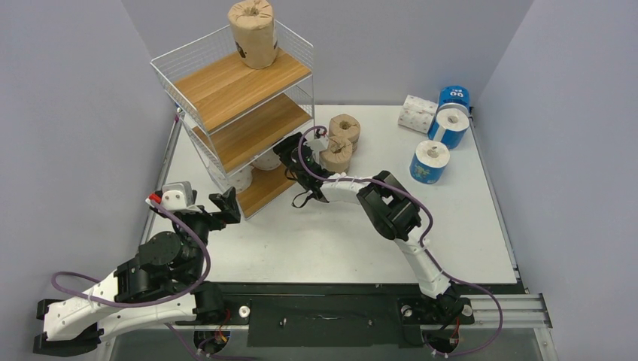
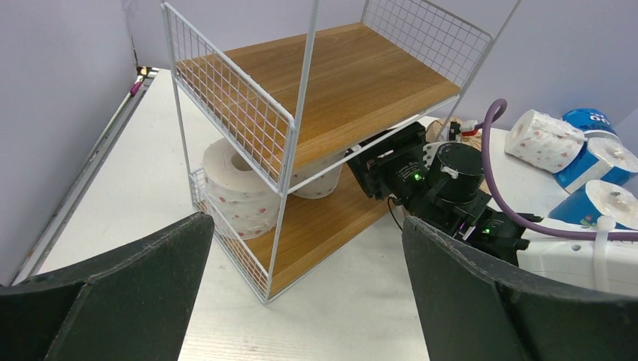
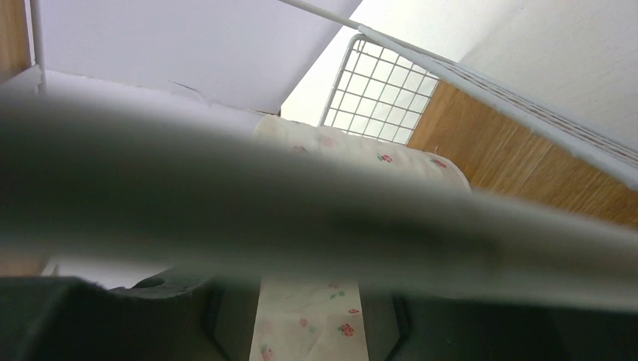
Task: Place and organize the paper towels onto the shelf
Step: Adjust the paper towel on the shelf.
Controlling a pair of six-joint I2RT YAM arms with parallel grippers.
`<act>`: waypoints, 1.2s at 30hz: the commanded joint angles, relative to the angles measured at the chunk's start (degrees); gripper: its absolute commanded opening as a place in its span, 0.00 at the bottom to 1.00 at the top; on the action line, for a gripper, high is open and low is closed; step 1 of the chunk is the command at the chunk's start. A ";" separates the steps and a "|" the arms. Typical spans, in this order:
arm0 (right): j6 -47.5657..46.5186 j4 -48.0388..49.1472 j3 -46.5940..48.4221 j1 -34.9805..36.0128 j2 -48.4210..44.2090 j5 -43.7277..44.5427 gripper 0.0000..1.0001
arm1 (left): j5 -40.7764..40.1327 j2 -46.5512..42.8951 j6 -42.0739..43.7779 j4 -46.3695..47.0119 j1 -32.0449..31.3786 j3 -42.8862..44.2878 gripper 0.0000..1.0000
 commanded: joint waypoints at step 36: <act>1.55 2.03 -12.43 4.93 -8.63 -3.16 0.58 | 1.82 -0.30 -4.20 -1.71 -0.11 -0.47 0.97</act>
